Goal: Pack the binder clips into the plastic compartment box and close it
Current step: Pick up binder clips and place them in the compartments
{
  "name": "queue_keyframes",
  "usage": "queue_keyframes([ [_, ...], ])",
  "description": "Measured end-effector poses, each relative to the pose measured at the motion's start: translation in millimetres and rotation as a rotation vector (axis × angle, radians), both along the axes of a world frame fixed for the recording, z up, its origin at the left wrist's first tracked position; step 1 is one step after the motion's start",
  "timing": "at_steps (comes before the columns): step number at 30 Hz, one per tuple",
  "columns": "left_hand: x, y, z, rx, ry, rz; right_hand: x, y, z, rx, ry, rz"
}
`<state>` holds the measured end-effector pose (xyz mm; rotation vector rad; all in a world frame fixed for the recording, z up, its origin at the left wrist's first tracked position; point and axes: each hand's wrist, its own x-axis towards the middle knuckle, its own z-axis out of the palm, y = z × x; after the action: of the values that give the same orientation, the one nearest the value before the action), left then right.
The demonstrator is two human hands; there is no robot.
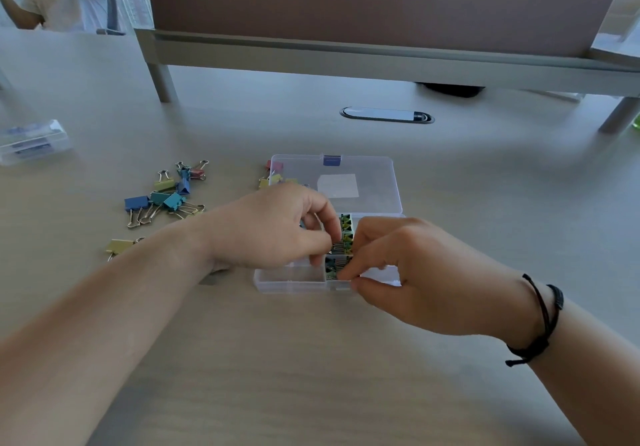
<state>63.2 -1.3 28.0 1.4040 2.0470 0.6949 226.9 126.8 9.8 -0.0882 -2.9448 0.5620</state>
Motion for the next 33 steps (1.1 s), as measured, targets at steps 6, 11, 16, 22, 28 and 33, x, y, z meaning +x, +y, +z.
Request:
queue_keyframes([
  [6, 2, 1, 11, 0.172, -0.632, 0.287, -10, -3, 3, -0.312, 0.315, -0.133],
  [11, 11, 4, 9, 0.219, -0.708, 0.297, -32, -21, 7, -0.368, 0.36, -0.177],
  [16, 3, 5, 5, 0.246, -0.64, 0.32, -52, -25, 18, -0.362, 0.199, -0.197],
  [22, -8, 8, 7, 0.303, -0.7, 0.403, -70, -19, 29, -0.473, 0.197, -0.202],
  [28, -20, 5, 7, 0.245, -0.942, 0.487, -78, -13, 21, -0.571, 0.216, -0.297],
  [33, -45, -7, 8, 0.201, -1.213, 0.363, -81, -7, 25, -0.67, 0.233, -0.359],
])
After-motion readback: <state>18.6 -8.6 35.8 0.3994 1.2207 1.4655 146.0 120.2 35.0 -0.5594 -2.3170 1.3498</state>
